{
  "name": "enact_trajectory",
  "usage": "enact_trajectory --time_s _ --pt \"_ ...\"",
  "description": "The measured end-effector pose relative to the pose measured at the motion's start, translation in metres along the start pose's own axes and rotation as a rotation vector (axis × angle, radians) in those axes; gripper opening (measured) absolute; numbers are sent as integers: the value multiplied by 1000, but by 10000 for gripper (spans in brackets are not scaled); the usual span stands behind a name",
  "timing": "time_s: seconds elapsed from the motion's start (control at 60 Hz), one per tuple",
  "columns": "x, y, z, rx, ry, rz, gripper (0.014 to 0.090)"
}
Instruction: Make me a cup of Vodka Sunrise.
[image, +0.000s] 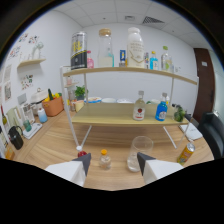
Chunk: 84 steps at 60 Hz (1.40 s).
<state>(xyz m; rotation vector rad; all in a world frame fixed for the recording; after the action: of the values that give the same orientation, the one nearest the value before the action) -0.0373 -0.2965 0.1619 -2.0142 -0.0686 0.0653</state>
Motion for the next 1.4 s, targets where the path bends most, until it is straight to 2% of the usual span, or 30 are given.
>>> enact_trajectory --time_s 0.233,0.35,0.567,0.717,0.783,0.85,0.917,1.0,1.083,1.167,1.4 --pt "58 30 -42 -43 80 5 863" --pt "82 14 -53 -28 102 23 862" --pt "123 -108 -47 141 100 36 869" --pt "145 -202 -22 266 79 41 862" --pt "156 -232 -7 295 85 39 856" --pt "162 -255 9 323 80 36 811" --pt "169 -267 28 328 84 35 709" --pt "173 -271 48 296 80 37 660" --pt "177 -267 64 264 89 35 543" --pt "177 -264 69 261 93 30 375" --pt "170 -268 57 282 72 3 356"
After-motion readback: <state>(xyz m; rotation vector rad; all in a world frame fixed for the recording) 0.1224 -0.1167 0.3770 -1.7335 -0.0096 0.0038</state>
